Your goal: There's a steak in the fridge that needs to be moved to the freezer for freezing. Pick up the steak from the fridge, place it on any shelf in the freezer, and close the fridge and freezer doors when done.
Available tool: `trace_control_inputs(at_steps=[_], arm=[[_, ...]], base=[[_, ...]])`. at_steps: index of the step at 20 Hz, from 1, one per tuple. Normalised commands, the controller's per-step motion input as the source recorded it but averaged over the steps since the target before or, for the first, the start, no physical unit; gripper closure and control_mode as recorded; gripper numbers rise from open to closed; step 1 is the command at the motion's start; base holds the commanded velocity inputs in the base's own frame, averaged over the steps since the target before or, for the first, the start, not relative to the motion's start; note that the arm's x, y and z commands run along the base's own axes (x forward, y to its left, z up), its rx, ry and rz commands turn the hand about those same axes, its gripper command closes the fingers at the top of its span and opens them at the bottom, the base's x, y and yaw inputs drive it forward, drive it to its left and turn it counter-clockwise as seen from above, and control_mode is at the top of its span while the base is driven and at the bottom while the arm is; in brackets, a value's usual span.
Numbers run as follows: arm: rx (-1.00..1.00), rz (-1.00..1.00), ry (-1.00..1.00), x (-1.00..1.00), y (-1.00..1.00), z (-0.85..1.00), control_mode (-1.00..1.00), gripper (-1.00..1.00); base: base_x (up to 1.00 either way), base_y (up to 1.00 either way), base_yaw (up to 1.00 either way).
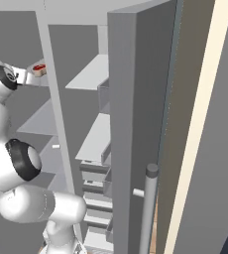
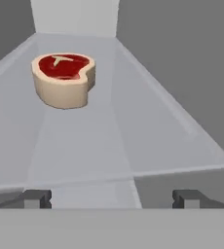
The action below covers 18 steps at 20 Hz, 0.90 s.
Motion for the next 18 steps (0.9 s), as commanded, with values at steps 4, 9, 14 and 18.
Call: trace_control_inputs(at_steps=[4, 9, 14, 18], arm=[[0.22, 0.00, 0.00, -0.86, -0.71, 0.42, -1.00, -1.00], [0.20, -0.01, 0.00, -0.75, -0.66, 0.54, -1.00, -1.00], [0.21, 0.00, -0.01, -0.95, -0.72, 0.43, -1.00, -1.00], [0.12, 0.00, -0.18, -1.00, -0.59, 0.03, -1.00, -1.00]], base=[[0.00, 0.00, 0.00], [0.00, 0.00, 0.00], [0.00, 0.00, 0.00], [0.00, 0.00, 0.00]])
